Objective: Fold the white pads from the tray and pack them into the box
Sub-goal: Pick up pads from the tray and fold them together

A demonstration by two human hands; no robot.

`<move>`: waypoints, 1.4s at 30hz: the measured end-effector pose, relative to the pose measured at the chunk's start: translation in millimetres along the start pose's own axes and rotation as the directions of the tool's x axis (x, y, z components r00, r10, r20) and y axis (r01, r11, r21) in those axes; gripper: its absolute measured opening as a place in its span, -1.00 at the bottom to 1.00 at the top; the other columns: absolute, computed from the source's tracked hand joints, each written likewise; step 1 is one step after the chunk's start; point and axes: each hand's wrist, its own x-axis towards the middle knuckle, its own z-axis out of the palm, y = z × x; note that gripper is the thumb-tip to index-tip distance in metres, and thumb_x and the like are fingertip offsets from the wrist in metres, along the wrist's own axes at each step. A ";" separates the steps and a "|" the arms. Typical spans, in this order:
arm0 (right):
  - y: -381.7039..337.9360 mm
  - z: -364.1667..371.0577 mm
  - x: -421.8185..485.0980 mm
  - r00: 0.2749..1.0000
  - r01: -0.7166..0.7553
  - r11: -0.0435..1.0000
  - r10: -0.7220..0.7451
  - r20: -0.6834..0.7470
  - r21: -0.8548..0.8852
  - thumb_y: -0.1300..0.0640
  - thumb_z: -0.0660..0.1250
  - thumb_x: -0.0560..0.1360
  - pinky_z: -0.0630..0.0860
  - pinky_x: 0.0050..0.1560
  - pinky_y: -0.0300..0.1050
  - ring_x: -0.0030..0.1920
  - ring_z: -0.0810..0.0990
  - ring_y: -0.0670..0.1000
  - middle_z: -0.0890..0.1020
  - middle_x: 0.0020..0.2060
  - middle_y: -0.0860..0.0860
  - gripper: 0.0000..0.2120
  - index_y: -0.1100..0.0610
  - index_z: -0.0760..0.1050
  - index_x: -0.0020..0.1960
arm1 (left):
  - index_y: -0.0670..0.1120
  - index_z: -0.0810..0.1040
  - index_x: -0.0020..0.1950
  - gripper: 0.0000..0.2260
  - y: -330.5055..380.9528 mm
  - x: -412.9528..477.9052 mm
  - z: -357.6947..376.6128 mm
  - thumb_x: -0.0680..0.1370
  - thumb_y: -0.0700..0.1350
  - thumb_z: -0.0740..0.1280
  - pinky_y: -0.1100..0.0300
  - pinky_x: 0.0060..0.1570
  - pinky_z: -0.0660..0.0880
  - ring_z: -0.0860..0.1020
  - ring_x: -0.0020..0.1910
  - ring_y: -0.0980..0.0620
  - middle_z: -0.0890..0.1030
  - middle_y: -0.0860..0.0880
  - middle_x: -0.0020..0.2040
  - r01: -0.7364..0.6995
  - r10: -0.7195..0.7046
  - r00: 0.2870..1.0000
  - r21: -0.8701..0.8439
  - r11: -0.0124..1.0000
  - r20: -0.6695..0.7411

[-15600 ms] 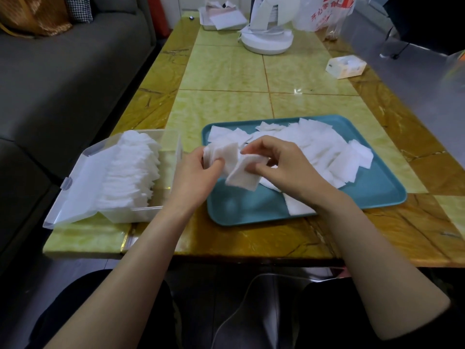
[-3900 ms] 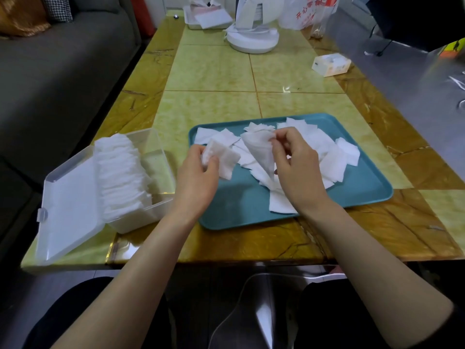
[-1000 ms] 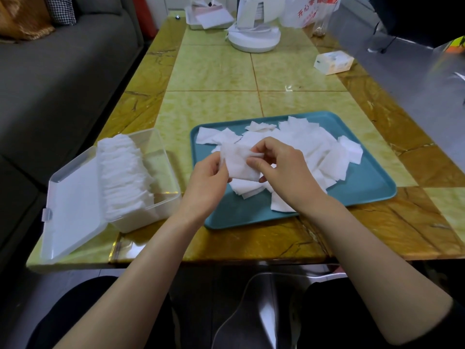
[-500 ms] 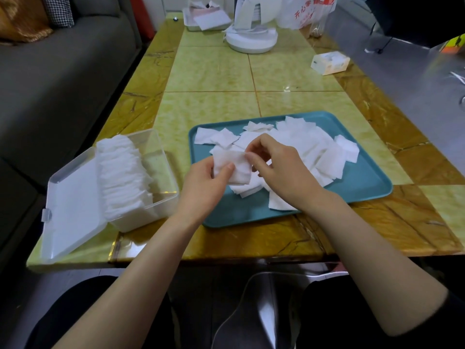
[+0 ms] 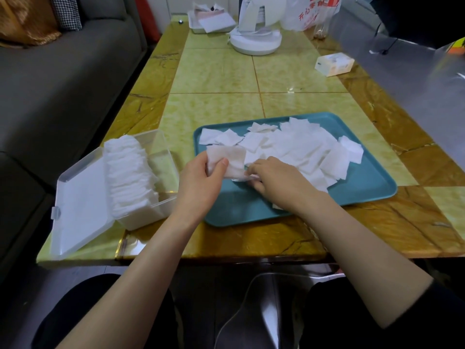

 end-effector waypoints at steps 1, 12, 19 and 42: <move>-0.4 -1.4 0.6 0.999 -0.018 1.000 0.019 -0.027 0.022 0.05 0.16 0.58 0.38 -0.09 -0.05 0.08 0.47 0.10 0.57 0.02 0.04 -0.80 0.09 0.51 0.08 | 0.00 0.52 -0.01 -0.96 -1.5 0.9 -0.4 0.59 -0.11 0.28 0.15 -0.14 0.47 0.52 -0.21 0.12 0.60 0.04 -0.18 -0.004 0.004 1.000 -0.002 1.000 -0.005; -10.0 -33.4 -7.2 0.937 -0.001 0.630 0.271 -0.219 0.776 0.20 0.27 0.54 0.44 -0.28 -0.23 -0.38 0.33 -0.17 0.37 -0.42 -0.10 -0.70 0.06 0.34 -0.35 | 0.00 0.42 0.10 -0.88 -3.1 3.9 3.9 0.62 -0.20 0.18 -0.08 0.09 0.53 0.61 -0.08 0.06 0.55 0.11 -0.08 0.099 -0.099 0.995 -0.070 0.993 -0.004; -13.1 -29.6 -6.7 0.990 -0.001 0.677 0.103 -0.093 0.736 0.23 0.21 0.56 0.29 -0.24 -0.12 -0.31 0.34 -0.05 0.41 -0.36 0.02 -0.82 0.31 0.41 -0.18 | -0.17 0.56 0.00 -0.82 2.0 0.4 3.9 0.53 -0.09 0.25 -0.22 0.09 0.49 0.57 -0.01 -0.17 0.61 -0.18 -0.08 0.109 -0.103 0.991 -0.069 0.992 0.086; -6.1 -28.3 -10.6 0.941 0.065 0.708 0.192 -0.280 0.703 0.21 0.36 0.49 0.37 -0.13 -0.48 -0.18 0.52 -0.32 0.57 -0.24 -0.14 -0.94 0.10 0.49 -0.12 | -0.07 0.59 -0.17 -0.73 5.8 -2.2 6.5 0.64 -0.16 0.16 0.03 0.08 0.56 0.54 -0.11 0.04 0.60 -0.02 -0.19 0.153 -0.092 0.953 -0.199 0.968 0.288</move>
